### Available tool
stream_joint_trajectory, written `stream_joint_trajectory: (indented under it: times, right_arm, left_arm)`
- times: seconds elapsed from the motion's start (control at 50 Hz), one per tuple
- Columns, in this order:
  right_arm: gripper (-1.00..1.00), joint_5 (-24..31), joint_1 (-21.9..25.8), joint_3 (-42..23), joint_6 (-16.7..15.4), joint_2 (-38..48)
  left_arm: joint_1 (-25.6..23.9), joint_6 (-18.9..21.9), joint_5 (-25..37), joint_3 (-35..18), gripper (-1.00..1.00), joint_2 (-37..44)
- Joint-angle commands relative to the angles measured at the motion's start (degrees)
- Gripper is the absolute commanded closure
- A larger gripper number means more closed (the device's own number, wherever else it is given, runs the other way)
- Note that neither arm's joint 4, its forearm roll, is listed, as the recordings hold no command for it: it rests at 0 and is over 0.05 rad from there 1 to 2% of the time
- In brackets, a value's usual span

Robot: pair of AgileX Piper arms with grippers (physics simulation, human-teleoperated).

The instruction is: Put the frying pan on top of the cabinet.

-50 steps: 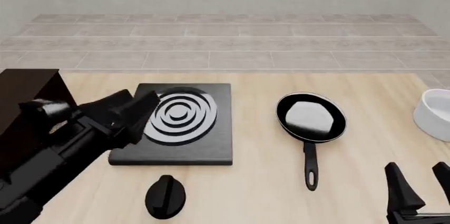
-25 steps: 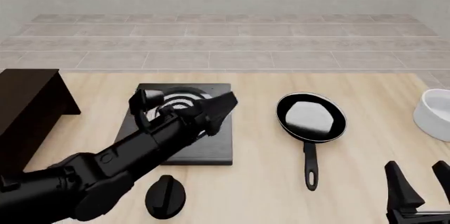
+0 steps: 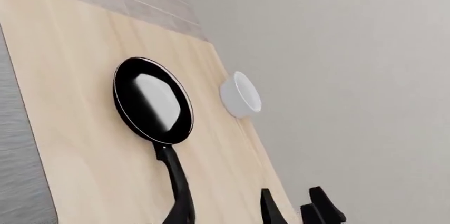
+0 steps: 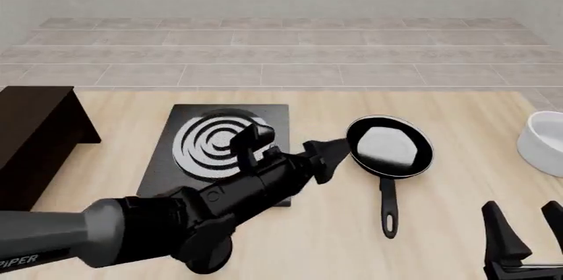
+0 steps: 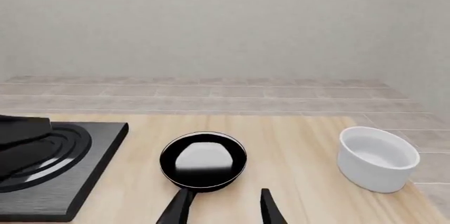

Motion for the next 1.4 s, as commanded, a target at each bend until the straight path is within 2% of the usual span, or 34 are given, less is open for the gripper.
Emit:
stream_joint_trajectory:
  times: [0.02,0.9,1.4]
  right_arm:
    - [-1.00,0.31,-0.10,-0.07,0.01,-0.33]
    - [-1.00,0.45,-0.51,-0.28,1.12,-0.56]
    - [-1.00,-0.52,-0.71,0.00,1.49,0.22]
  left_arm:
    - [-1.78,-1.51,-0.37,-3.80,-1.00,7.37]
    - [-0.36,-4.04,-1.58,-13.41,-1.00,23.94]
    - [-1.66,-5.23,-1.40,-18.46,-1.00,30.42]
